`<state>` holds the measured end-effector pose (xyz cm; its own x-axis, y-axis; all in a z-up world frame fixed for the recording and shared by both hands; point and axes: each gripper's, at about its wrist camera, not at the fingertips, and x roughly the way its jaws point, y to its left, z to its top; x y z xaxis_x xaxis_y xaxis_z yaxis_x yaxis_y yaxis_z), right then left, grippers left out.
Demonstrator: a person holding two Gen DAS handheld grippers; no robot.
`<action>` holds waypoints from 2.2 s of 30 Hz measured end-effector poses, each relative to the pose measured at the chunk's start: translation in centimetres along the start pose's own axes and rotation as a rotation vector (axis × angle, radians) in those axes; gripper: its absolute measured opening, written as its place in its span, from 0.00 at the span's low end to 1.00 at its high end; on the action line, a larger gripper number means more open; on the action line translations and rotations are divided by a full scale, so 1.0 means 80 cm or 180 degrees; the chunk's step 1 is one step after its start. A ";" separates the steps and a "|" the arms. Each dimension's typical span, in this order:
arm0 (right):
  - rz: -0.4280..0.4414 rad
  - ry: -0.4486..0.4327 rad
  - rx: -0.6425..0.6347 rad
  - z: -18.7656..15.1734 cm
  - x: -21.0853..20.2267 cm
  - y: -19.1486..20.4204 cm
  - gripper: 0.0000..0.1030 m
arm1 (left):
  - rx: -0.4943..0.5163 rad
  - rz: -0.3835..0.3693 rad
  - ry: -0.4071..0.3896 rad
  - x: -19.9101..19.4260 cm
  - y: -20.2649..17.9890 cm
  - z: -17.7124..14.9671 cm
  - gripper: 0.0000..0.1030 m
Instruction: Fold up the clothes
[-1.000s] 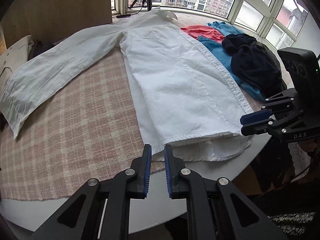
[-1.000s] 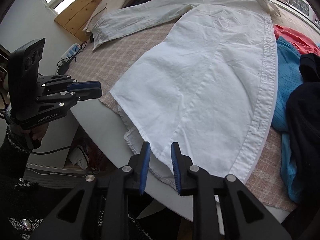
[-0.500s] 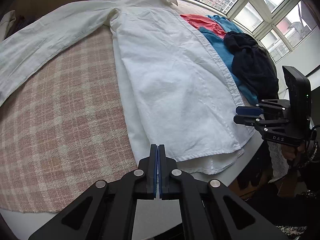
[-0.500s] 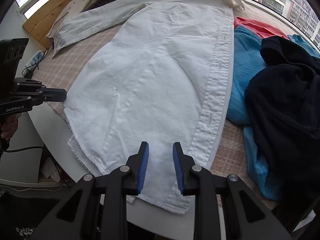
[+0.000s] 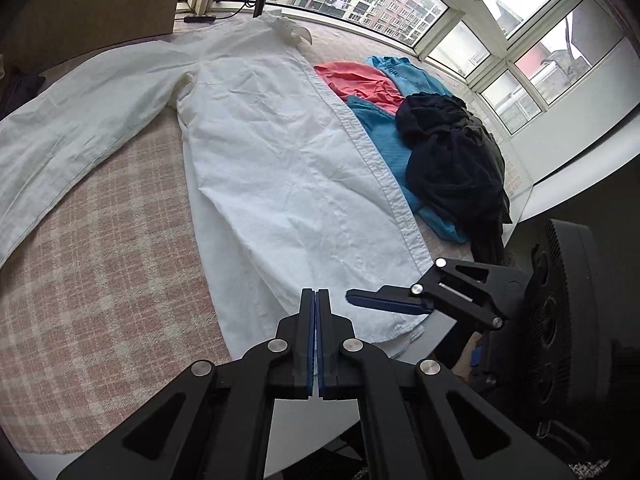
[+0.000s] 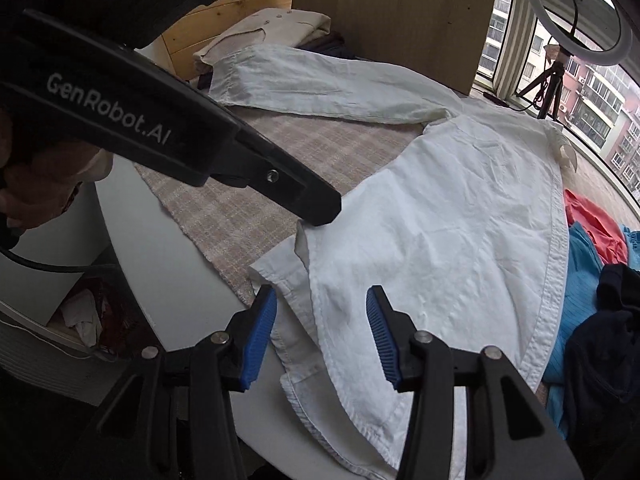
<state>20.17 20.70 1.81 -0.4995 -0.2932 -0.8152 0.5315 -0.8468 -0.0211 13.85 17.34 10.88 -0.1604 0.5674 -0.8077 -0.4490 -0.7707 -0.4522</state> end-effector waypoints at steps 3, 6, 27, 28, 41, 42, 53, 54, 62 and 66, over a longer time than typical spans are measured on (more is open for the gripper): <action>-0.0088 0.0050 0.0339 0.003 0.013 -0.023 0.09 | 0.0085 0.0168 -0.0130 -0.008 -0.006 0.006 0.00; 0.0173 0.0088 0.0965 0.003 0.014 -0.071 0.02 | 0.0193 0.0347 -0.0219 -0.016 0.002 -0.009 0.03; 0.0419 -0.0291 0.1670 0.016 -0.049 -0.131 0.02 | 0.0143 0.1160 0.0192 0.083 0.016 -0.051 0.01; 0.0420 -0.0296 0.1673 0.016 -0.050 -0.131 0.02 | 0.0129 0.1129 0.0180 0.081 0.019 -0.051 0.00; 0.0475 -0.0351 0.1640 0.033 -0.063 -0.125 0.01 | -0.0652 0.0301 -0.0385 -0.001 0.080 -0.053 0.00; 0.0488 -0.0343 0.1632 0.035 -0.062 -0.122 0.02 | -0.0697 0.0263 -0.0404 -0.005 0.084 -0.055 0.00; 0.0617 -0.0174 0.1470 0.052 -0.024 -0.063 0.02 | -0.1113 0.0099 -0.0479 -0.017 0.155 -0.084 0.00; 0.0624 -0.0131 0.1455 0.053 -0.015 -0.057 0.02 | -0.1122 0.0101 -0.0470 -0.015 0.158 -0.085 0.00; 0.0628 0.0373 0.1221 0.046 0.071 -0.001 0.02 | -0.0954 0.0324 -0.0310 -0.011 0.159 -0.087 0.00; 0.0812 0.0602 0.1157 0.035 0.081 0.013 0.07 | -0.0894 0.0455 -0.0323 -0.040 0.153 -0.094 0.00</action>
<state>15.56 16.70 -1.85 -0.2331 -0.4544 -0.8598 0.3305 -0.8685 0.3694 15.46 3.91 5.07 -0.2975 0.4627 -0.8351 -0.1579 -0.8865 -0.4349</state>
